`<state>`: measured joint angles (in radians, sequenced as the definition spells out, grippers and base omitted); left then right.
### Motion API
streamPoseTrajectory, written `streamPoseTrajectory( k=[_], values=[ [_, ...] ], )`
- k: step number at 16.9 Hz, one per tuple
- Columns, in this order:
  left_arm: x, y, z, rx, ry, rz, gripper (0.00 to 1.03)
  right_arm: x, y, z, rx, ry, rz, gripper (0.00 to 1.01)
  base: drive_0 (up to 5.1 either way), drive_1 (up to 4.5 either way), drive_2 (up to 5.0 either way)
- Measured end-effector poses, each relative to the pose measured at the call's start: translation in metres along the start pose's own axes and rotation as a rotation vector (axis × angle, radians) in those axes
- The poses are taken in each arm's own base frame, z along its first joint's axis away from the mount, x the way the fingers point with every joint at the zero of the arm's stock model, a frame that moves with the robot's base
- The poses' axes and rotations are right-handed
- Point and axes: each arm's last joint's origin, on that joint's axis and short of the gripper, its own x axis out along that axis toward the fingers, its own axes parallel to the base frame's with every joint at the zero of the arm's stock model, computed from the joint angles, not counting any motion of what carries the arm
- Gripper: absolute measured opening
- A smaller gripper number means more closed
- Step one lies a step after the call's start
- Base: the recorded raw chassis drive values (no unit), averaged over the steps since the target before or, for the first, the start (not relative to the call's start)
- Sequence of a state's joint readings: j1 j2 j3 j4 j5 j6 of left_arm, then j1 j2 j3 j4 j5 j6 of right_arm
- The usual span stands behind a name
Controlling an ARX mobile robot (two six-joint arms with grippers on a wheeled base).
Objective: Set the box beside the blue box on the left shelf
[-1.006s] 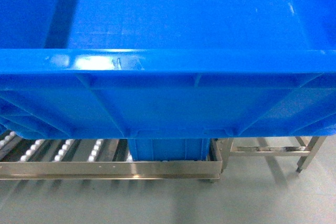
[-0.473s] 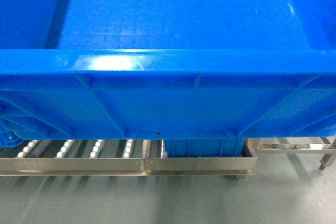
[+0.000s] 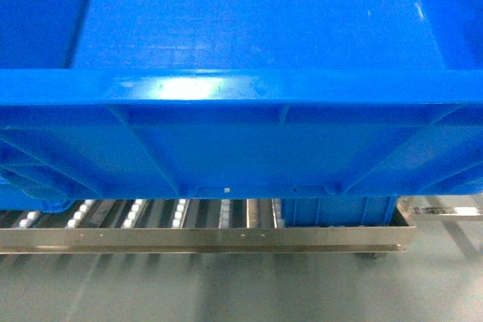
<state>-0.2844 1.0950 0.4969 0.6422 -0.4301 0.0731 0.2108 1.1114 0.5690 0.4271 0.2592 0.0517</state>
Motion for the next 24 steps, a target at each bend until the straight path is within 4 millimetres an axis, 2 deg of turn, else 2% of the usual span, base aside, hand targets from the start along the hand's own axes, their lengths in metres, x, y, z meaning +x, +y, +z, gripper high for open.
streamPoseTrajectory(
  k=[12, 24],
  values=[
    [0.0, 0.0, 0.0001, 0.002, -0.001, 0.0, 0.18, 0.0, 0.0, 0.0, 0.0, 0.0, 0.001, 0.11, -5.0, 2.44, 2.4],
    [0.0003, 0.0008, 0.0, 0.004, 0.0, 0.004, 0.18, -0.0003, 0.0013, -0.0001, 0.002, 0.001, 0.006, 0.11, 0.0, 0.0, 0.0]
  ],
)
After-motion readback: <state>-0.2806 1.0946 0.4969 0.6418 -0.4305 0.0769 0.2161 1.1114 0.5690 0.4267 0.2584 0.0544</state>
